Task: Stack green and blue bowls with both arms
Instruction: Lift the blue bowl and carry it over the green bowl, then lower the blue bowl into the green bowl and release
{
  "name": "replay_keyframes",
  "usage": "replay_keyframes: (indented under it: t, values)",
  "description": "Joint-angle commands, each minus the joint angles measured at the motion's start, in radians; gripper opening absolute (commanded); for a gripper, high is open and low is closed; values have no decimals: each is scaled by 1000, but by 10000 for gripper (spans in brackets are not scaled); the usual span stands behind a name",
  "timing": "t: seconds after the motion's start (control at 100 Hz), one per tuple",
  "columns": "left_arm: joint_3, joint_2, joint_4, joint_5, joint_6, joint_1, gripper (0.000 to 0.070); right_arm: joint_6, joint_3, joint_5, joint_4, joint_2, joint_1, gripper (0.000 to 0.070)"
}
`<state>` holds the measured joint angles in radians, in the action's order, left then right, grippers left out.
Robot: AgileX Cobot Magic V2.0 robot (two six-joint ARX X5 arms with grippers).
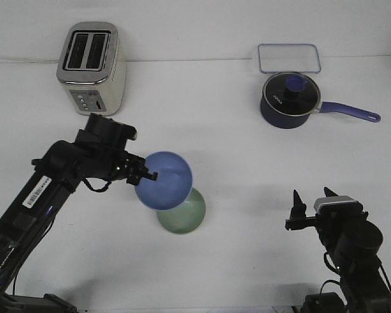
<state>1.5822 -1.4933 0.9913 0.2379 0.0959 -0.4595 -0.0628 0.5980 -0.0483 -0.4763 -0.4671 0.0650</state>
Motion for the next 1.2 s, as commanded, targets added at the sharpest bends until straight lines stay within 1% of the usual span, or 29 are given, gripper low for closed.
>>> replay_keyframes:
  t: [0.0, 0.1, 0.24, 0.37, 0.76, 1.04, 1.19]
  values:
    - [-30, -16, -4, 3, 2, -29, 9, 0, 11, 4, 13, -3, 1, 530]
    - [-111, -16, -48, 10, 16, -62, 9, 0, 11, 4, 12, -3, 1, 530]
    - [-201, -16, -135, 71, 39, -77, 9, 0, 11, 4, 12, -3, 1, 530]
    - [-244, -16, -190, 75, 68, -80, 9, -1, 11, 4, 12, -3, 1, 530]
    - [-247, -34, -208, 65, 74, -82, 9, -1, 11, 4, 12, -3, 1, 530]
    - [-247, -86, -210, 64, 73, -118, 9, -1, 11, 4, 12, -3, 1, 530]
    - [-247, -90, -213, 23, 73, -124, 9, -1, 11, 4, 12, -3, 1, 530]
